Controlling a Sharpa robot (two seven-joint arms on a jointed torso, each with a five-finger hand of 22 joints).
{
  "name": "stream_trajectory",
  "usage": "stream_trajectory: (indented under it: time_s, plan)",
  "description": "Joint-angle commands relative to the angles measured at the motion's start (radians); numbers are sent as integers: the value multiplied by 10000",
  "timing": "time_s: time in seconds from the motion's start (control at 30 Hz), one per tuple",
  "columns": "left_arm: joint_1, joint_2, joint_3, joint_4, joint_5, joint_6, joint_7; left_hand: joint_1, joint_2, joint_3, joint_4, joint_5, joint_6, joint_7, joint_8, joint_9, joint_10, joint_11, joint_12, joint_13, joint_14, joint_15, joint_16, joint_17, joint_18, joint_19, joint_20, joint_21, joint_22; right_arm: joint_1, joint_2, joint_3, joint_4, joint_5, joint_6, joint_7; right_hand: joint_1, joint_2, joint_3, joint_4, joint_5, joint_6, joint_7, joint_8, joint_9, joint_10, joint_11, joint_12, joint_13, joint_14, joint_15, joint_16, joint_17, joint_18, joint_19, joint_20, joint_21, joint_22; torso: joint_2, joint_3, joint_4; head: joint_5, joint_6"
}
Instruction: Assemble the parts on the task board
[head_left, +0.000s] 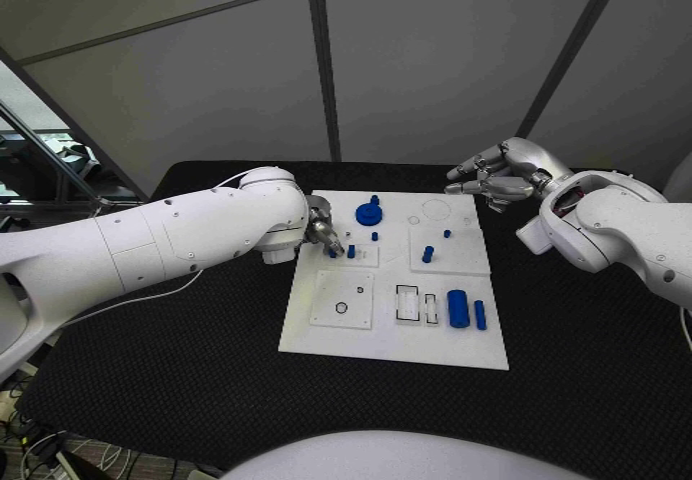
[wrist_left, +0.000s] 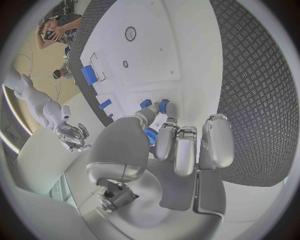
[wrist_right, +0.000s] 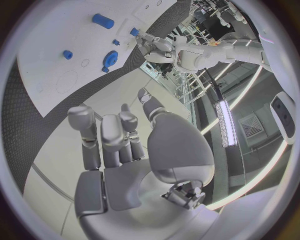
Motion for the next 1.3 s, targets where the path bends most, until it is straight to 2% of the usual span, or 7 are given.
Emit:
stream_trajectory:
  time_s: [0.03,0.23,0.57,1.03,1.13,1.3]
  plan:
    - [-139,74,-111,-121,-60,73,-126,-222,-79,-23,113,-45,-7,-100,70,34,231,-127,-51,2014,1057,-92,60,2632,115,54,-48,8,251,21,-12,7,33,-15,36,47,9,56,7,-12,20,-79,-16,-51,8,36,-15,-2,-9,67,17,-61,-14,97,62,-26,-69,-10,1,2,-2,-15,-7]
    - [-139,99,-116,-196,-60,-29,-96,-605,-289,-368,552,-45,36,-132,115,80,229,-154,-62,2016,1057,-120,60,2632,111,67,-80,9,271,22,-31,7,49,-15,24,40,9,56,7,-12,20,-79,-16,-51,8,36,-15,-2,-9,67,17,-61,-14,97,62,-26,-69,-10,2,2,4,-31,5]
    - [-140,71,-117,-269,-60,-199,-30,-1144,-850,-1193,1342,-47,137,-150,202,164,246,-176,-35,2025,1057,-149,60,2632,97,115,-114,32,332,22,-59,7,73,-15,14,30,3,54,5,-11,19,-80,-16,-51,8,25,-15,-20,-30,64,17,-78,-31,99,57,-26,-80,-23,-1,-3,10,-47,19]
    - [-141,-18,-107,-231,-60,-411,53,-1141,-1020,-1677,1798,-45,147,-164,241,229,242,-188,-48,2019,1057,-170,60,2632,95,133,-135,25,352,22,-84,7,94,-15,15,20,3,54,5,-11,19,-80,-16,-51,8,25,-15,-20,-30,64,17,-78,-31,99,57,-26,-80,-23,2,-3,13,-63,19]
    - [-142,-85,-53,-207,-61,-538,75,-1127,-1048,-1758,1886,-45,142,-164,243,238,239,-188,-55,2016,1057,-174,60,2632,97,130,-139,15,347,22,-92,7,99,-15,9,19,3,54,5,-11,19,-80,-16,-51,8,25,-15,-20,-30,64,17,-78,-31,99,57,-26,-80,-23,-1,-2,11,-69,26]
    - [-143,-162,104,-169,-61,-704,115,-1113,-1099,-1925,2103,-45,134,-163,245,253,237,-190,-56,2015,1054,-177,50,2624,98,133,-143,4,347,22,-99,7,101,-15,2,20,-8,51,0,-9,18,-81,-16,-50,9,28,-14,-16,-30,65,18,-89,-36,100,56,-26,-90,-33,-1,1,10,-78,36]
